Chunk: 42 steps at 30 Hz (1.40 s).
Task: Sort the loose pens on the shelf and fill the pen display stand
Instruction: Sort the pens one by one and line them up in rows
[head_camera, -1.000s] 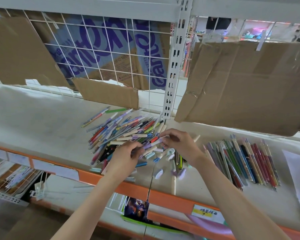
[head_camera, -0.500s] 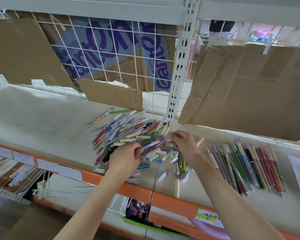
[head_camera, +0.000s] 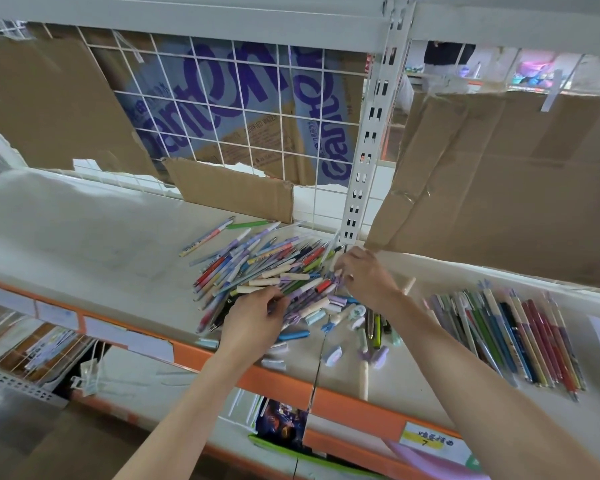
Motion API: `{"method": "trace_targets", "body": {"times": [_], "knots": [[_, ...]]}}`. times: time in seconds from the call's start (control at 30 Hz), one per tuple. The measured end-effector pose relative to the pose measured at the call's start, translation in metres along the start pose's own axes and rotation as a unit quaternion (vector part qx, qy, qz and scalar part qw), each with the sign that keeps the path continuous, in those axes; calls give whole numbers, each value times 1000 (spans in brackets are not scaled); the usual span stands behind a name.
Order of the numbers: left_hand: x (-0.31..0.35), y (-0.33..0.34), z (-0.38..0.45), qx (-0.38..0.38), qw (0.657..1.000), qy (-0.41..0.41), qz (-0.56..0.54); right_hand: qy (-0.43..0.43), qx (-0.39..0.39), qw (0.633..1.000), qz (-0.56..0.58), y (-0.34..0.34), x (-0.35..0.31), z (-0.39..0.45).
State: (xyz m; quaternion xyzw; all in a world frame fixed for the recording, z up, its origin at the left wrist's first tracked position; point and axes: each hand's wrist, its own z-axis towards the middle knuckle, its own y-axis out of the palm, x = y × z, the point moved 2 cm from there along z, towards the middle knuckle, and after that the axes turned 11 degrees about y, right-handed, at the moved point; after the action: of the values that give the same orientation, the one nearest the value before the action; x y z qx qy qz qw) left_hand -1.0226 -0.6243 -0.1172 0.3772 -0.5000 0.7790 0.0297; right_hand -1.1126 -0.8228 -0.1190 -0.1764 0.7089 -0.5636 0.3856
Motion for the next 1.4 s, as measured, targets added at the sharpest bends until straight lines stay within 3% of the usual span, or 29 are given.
{"method": "trace_targets", "body": {"times": [0.33, 0.5, 0.67, 0.73, 0.83, 0.9, 1.27, 1.4], "knots": [[0, 5, 1, -8, 1000, 13, -16, -43, -66, 995, -64, -1, -4, 1], [-5, 8, 0, -8, 1000, 1, -15, 40, -28, 979, 199, -10, 7, -13], [-3, 11, 0, -24, 999, -1, -22, 94, -7, 947, 306, -12, 19, -21], [-1, 11, 1, -29, 999, 4, -22, 124, 7, 915, 383, -12, 22, -22], [3, 11, 1, -21, 999, 12, -36, 147, 2, 805, 574, -14, 21, -25], [6, 10, 0, -19, 998, 15, -52, 142, -12, 770, 622, -14, 20, -29], [24, 6, -1, -31, 987, 8, -160, 108, -112, 684, 713, -11, 2, -50], [34, 10, 0, -54, 982, 0, -182, 98, -136, 680, 714, -3, -14, -59]]}}
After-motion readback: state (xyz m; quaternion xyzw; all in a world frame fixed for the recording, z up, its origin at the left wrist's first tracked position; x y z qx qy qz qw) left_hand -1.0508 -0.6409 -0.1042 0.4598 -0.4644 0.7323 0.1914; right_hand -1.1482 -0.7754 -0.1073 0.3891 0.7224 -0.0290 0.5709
